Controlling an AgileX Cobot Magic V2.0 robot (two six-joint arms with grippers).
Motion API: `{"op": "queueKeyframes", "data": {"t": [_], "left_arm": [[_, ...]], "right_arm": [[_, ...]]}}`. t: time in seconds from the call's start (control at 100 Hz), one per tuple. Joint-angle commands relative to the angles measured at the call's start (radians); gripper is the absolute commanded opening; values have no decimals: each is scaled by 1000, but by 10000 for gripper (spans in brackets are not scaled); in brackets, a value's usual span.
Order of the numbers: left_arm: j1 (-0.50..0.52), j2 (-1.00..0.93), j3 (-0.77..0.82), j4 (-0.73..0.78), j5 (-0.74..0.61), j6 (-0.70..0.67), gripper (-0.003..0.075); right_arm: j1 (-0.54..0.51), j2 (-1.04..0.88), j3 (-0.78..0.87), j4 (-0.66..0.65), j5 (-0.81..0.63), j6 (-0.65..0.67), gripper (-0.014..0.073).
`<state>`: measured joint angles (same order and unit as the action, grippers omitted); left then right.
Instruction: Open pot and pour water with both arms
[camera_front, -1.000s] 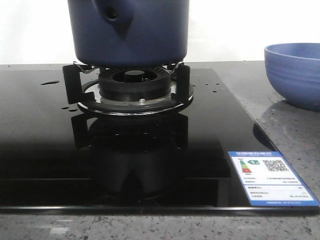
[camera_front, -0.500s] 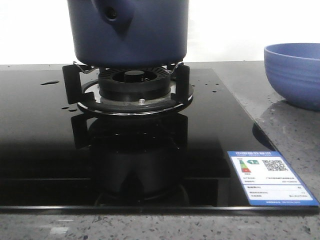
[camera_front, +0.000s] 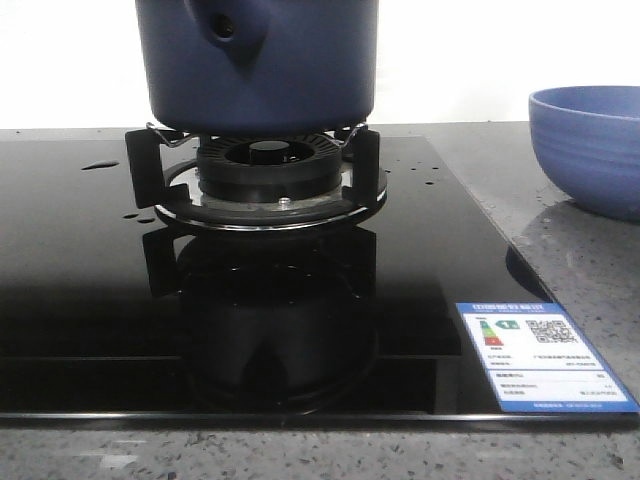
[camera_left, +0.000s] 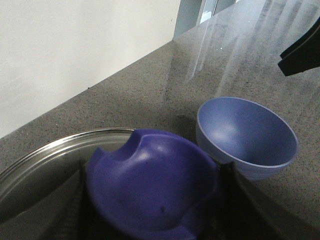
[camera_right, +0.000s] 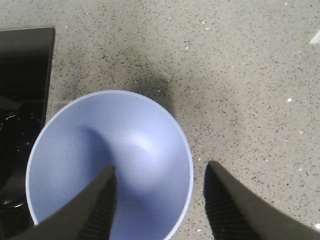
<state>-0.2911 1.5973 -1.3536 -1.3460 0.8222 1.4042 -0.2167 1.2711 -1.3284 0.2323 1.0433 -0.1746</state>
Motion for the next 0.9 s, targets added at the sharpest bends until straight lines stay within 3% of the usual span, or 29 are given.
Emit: {"op": "queueKeyframes", "data": {"t": [0.0,0.37,0.68,0.89], "left_arm": [[-8,-38,-42,-86,0,3,336],[-8,-38,-42,-72,-2,3,342],[-8,-38,-42,-47,-3,3,535],[-7,-46,-42,-47,1,3,564]], "right_arm": [[-6,-29,-35,15,-42,-11,351],[-6,-29,-35,15,-50,-11,351],[-6,-29,-35,15,-46,-12,351],[-6,-29,-35,15,-43,-13,351]]}}
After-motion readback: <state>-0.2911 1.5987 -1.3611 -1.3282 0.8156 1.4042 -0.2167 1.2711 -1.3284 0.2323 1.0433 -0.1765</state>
